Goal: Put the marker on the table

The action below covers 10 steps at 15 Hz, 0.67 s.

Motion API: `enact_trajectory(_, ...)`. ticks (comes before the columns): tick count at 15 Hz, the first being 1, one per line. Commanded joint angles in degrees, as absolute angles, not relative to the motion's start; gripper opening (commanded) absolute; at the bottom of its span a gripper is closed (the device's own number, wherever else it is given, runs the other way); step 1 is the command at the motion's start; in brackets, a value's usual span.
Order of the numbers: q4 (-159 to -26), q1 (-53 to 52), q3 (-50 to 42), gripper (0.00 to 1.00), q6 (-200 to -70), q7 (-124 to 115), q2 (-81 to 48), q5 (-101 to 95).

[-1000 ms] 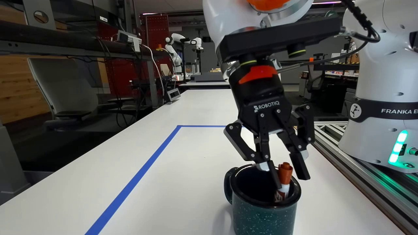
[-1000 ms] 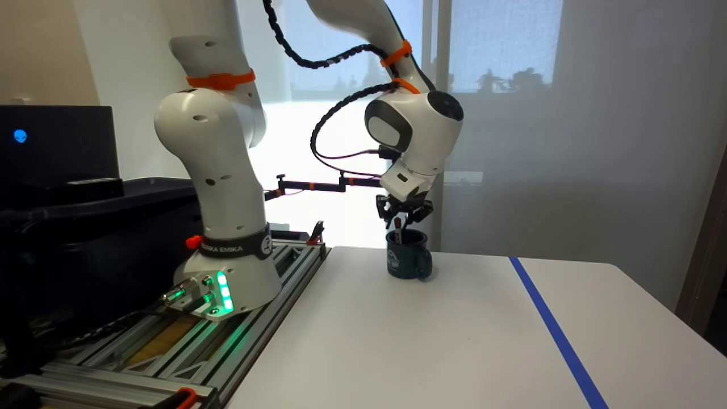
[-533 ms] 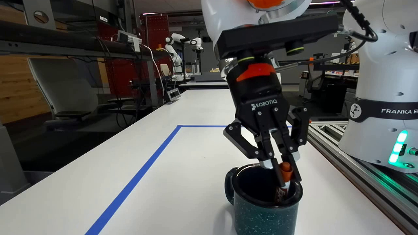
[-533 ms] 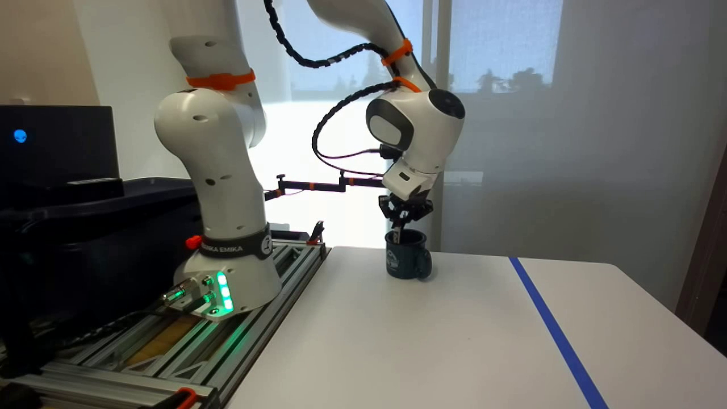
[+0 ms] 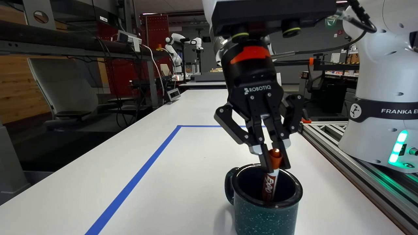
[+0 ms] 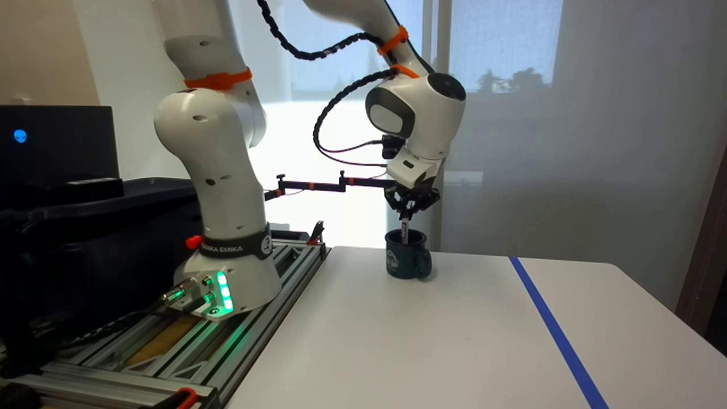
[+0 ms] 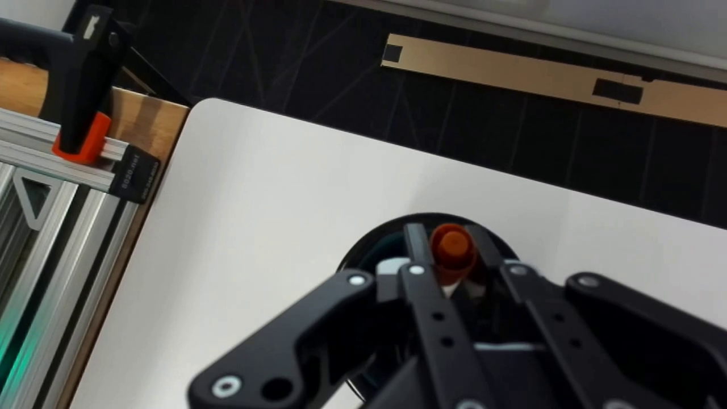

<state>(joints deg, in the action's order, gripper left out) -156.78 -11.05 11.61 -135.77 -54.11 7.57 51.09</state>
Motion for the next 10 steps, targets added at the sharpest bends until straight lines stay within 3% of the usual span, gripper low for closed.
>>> enact_trajectory(1, -157.3, -10.6, 11.9, 0.05, -133.9, -56.9, 13.2, 50.0)
enact_trajectory(10, -156.8, -7.8, 13.0, 0.05, -131.7, -71.4, 23.1, 40.1)
